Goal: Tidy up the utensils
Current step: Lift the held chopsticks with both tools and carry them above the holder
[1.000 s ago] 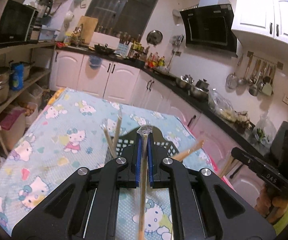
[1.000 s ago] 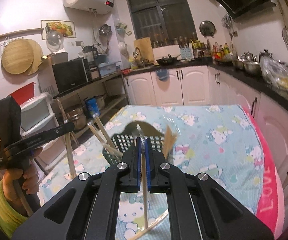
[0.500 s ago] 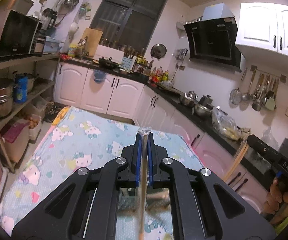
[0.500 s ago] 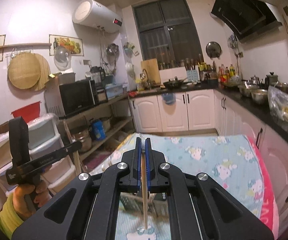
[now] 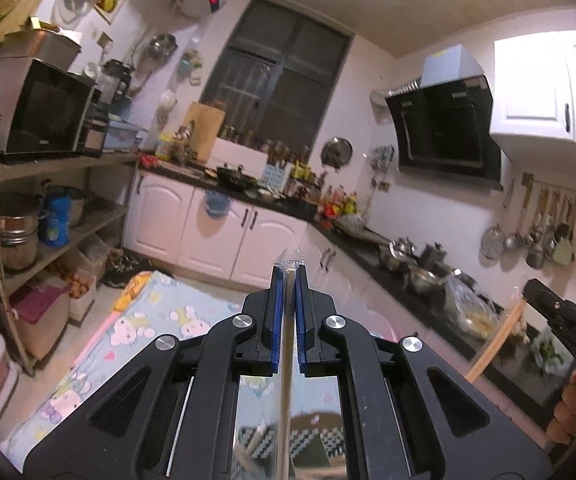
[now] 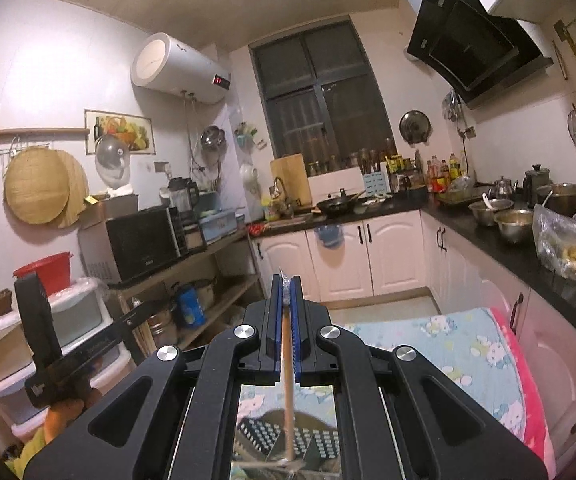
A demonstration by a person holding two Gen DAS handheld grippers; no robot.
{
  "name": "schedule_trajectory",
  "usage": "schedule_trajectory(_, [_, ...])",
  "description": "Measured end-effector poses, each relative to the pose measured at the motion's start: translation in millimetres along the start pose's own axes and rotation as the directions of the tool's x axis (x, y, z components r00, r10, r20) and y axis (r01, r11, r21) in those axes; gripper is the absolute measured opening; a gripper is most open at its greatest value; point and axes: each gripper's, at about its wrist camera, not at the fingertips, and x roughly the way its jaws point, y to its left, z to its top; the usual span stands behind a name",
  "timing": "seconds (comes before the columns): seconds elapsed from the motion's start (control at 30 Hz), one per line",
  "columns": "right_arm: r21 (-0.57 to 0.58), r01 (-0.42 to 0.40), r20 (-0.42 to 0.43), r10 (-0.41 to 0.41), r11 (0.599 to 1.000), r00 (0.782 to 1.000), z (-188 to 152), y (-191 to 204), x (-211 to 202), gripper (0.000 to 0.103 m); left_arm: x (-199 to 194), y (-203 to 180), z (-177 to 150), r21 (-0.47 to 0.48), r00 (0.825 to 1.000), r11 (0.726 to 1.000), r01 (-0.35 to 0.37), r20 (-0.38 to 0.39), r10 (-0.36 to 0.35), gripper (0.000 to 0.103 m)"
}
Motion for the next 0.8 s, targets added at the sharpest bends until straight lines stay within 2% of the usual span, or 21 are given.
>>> schedule_trajectory(0.2, [-0.02, 0.023, 0.023, -0.023, 1.0, 0.999, 5.3, -2.9, 9.9, 0.004, 14.0, -4.2, -7.0, -0.012, 0.999, 0.999, -0.037, 0.032, 0.037, 0.001])
schedule_trajectory(0.37, [-0.025, 0.028, -0.005, -0.028, 0.999, 1.0, -7.4, -5.4, 20.0, 0.004, 25.4, -7.1, -22.7, -0.005, 0.997, 0.998, -0.064, 0.054, 0.064, 0.002])
schedule_trajectory(0.8, [-0.046, 0.058, -0.047, -0.061, 0.997, 0.997, -37.4, -17.5, 40.1, 0.004, 45.3, -17.9, -55.9, 0.055, 0.995, 0.996, -0.075, 0.067, 0.071, 0.002])
